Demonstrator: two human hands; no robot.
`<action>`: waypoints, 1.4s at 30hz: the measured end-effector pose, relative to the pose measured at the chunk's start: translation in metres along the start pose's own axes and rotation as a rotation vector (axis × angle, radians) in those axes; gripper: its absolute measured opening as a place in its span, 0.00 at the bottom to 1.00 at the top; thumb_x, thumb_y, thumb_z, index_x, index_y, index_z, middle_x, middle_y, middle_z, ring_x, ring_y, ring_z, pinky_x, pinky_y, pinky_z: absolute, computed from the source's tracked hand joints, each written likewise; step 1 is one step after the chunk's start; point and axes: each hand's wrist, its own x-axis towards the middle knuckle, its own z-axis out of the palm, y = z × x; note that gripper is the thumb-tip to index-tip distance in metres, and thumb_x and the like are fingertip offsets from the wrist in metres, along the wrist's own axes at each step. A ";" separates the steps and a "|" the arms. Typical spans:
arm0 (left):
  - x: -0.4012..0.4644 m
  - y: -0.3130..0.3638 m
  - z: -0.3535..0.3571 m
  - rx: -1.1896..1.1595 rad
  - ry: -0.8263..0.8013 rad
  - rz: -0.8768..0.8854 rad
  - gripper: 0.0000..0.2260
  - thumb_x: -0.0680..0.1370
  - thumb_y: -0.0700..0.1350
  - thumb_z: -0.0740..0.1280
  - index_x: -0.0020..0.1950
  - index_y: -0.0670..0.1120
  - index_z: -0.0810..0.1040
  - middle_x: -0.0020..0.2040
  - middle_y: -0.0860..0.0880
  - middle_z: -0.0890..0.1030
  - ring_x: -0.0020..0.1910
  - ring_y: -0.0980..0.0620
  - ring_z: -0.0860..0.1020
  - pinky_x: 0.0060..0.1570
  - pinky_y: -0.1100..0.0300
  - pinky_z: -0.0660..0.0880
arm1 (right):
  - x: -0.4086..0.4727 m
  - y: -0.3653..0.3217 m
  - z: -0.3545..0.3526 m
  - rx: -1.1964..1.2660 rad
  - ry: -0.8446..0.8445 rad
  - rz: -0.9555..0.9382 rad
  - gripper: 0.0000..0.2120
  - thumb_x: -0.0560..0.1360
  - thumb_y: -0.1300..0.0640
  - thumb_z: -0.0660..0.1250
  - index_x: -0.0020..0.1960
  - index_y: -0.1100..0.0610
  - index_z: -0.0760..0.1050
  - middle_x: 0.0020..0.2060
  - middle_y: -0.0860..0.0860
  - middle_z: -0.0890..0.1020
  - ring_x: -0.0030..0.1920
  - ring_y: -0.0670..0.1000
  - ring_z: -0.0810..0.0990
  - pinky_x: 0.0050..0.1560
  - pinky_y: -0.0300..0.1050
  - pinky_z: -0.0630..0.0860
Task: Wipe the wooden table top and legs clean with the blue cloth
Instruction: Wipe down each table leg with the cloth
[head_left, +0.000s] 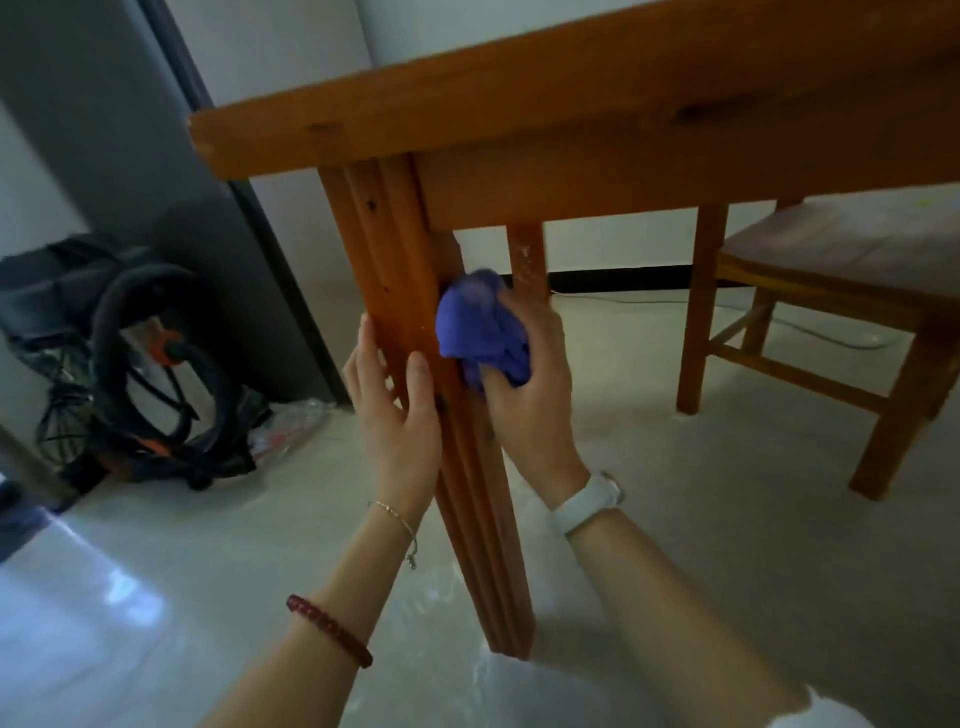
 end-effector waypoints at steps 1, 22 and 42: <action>0.000 0.000 0.000 -0.006 -0.004 0.000 0.22 0.80 0.46 0.57 0.71 0.55 0.54 0.68 0.48 0.61 0.64 0.48 0.69 0.61 0.48 0.72 | -0.025 0.016 -0.001 0.009 -0.018 0.063 0.20 0.72 0.58 0.65 0.62 0.49 0.66 0.59 0.46 0.70 0.62 0.49 0.71 0.64 0.43 0.69; 0.003 -0.035 -0.030 -0.031 -0.192 0.088 0.18 0.80 0.44 0.56 0.66 0.60 0.59 0.63 0.57 0.65 0.64 0.53 0.69 0.57 0.67 0.72 | -0.172 0.079 -0.019 -0.474 -0.139 0.520 0.20 0.70 0.54 0.61 0.62 0.46 0.71 0.57 0.51 0.70 0.56 0.56 0.74 0.54 0.39 0.71; -0.076 -0.155 0.011 0.085 -0.178 -0.098 0.31 0.73 0.55 0.61 0.73 0.51 0.53 0.64 0.56 0.61 0.63 0.56 0.63 0.61 0.56 0.67 | -0.199 0.140 -0.032 -0.251 -0.286 0.747 0.08 0.73 0.60 0.60 0.51 0.56 0.72 0.43 0.54 0.79 0.42 0.48 0.79 0.40 0.35 0.74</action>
